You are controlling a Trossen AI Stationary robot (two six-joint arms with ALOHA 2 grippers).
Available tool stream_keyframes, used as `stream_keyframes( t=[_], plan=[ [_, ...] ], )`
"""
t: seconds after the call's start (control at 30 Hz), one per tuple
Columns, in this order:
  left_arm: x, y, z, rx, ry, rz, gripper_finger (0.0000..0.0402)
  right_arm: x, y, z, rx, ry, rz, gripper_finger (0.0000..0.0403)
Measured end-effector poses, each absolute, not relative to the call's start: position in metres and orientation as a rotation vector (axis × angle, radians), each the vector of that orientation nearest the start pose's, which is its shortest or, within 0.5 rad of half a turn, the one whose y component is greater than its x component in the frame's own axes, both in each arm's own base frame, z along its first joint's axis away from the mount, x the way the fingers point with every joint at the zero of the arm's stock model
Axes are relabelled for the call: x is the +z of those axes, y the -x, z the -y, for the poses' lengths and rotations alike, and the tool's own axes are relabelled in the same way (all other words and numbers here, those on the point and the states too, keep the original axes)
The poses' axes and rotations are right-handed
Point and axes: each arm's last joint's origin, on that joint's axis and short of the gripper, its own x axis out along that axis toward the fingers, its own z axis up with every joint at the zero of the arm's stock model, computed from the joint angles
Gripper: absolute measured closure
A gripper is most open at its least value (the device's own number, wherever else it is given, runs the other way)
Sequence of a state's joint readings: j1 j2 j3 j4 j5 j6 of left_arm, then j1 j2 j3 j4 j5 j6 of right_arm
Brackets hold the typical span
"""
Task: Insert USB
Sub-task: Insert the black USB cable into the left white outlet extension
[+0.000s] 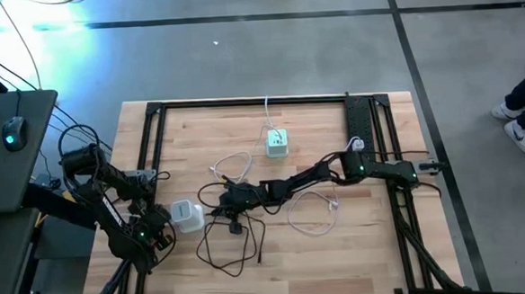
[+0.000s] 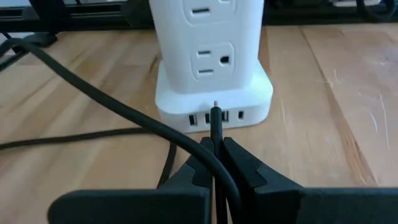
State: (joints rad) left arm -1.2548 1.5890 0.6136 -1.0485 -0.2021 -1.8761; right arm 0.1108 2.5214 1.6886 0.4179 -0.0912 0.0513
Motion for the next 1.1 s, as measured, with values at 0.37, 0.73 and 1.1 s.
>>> stream_keyframes(
  t=[0.37,0.73,1.1],
  plan=[
    [0.109,-0.059,0.157,0.816,0.084,-1.222,0.0401,0.076,-0.529,-0.054,0.143,-0.041,-0.427,0.0403],
    [0.108,-0.062,0.154,0.819,0.09,-1.146,0.0401,0.075,-0.529,-0.052,0.139,-0.036,-0.431,0.0403],
    [0.108,-0.073,0.152,0.758,0.026,-1.118,0.0401,0.075,-0.529,-0.052,0.172,-0.016,-0.437,0.0403]
  ],
)
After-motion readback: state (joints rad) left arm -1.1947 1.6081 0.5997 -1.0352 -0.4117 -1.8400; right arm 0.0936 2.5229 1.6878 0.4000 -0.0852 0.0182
